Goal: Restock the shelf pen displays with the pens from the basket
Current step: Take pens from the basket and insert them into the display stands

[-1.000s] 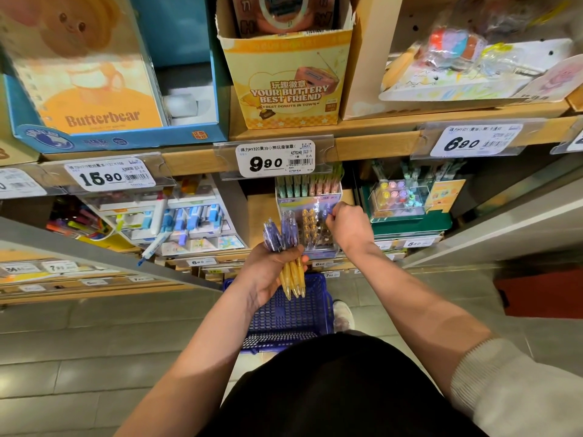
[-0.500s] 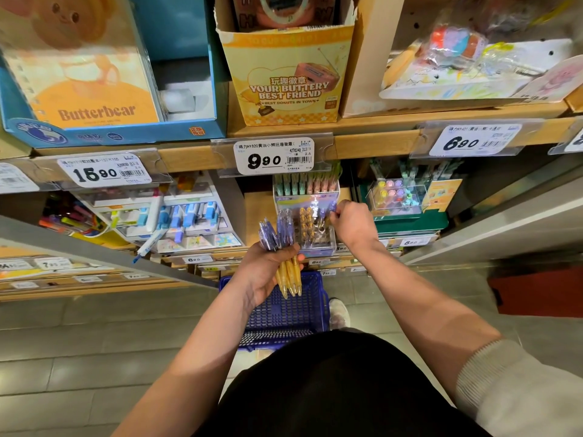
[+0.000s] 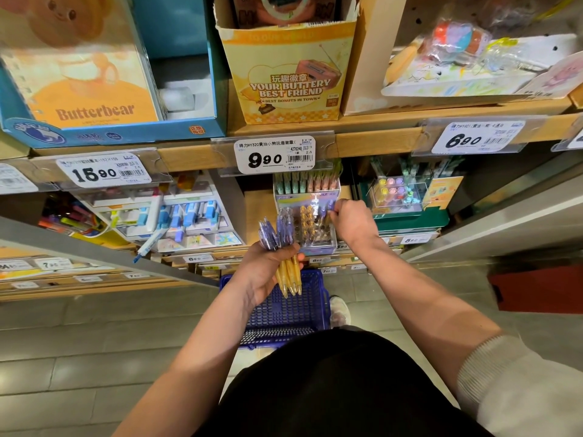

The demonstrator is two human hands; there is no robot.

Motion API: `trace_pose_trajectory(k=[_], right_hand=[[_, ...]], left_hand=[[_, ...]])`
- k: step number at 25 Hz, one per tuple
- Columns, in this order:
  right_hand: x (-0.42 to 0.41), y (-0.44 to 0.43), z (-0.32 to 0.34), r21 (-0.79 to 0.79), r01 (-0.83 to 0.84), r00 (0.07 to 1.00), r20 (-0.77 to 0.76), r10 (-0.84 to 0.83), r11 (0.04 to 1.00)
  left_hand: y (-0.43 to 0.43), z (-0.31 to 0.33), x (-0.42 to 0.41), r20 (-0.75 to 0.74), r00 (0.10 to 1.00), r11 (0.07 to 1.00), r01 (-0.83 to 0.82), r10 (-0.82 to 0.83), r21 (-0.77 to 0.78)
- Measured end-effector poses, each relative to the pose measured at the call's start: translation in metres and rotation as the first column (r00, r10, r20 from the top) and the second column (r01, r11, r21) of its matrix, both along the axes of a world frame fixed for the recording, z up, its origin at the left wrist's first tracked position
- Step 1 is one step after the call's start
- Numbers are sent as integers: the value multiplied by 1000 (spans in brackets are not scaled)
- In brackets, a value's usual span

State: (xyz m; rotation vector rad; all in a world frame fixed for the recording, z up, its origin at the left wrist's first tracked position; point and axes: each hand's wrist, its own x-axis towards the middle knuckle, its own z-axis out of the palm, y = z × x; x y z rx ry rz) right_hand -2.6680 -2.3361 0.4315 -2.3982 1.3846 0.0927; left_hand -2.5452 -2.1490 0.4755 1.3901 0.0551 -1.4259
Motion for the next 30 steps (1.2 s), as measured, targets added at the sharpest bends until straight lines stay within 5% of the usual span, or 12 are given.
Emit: trace_pose_trajectory(k=[10, 13, 16, 23, 26, 30], right_hand=[[-23, 8, -7, 294, 176, 981, 31, -193, 940], [-27, 23, 18, 480, 155, 935, 211, -286, 863], [-17, 47, 48, 732, -34, 793, 434, -427, 681], [-7, 63, 63, 598, 34, 890, 347, -296, 801], [-16, 52, 61, 624, 62, 815, 418, -401, 779], [-33, 20, 51, 463, 208, 740, 502, -448, 862]], left_hand=[[-2, -3, -2, 7, 1000, 1000, -11, 11, -9], [-5, -4, -6, 27, 1000, 1000, -2, 2, -2], [-9, -3, -12, 84, 996, 999, 35, -35, -2], [-12, -10, -17, 269, 952, 988, 154, -150, 5], [-9, -11, -14, 246, 958, 989, 145, -146, 21], [-6, -12, -11, 182, 980, 997, 79, -77, -4]])
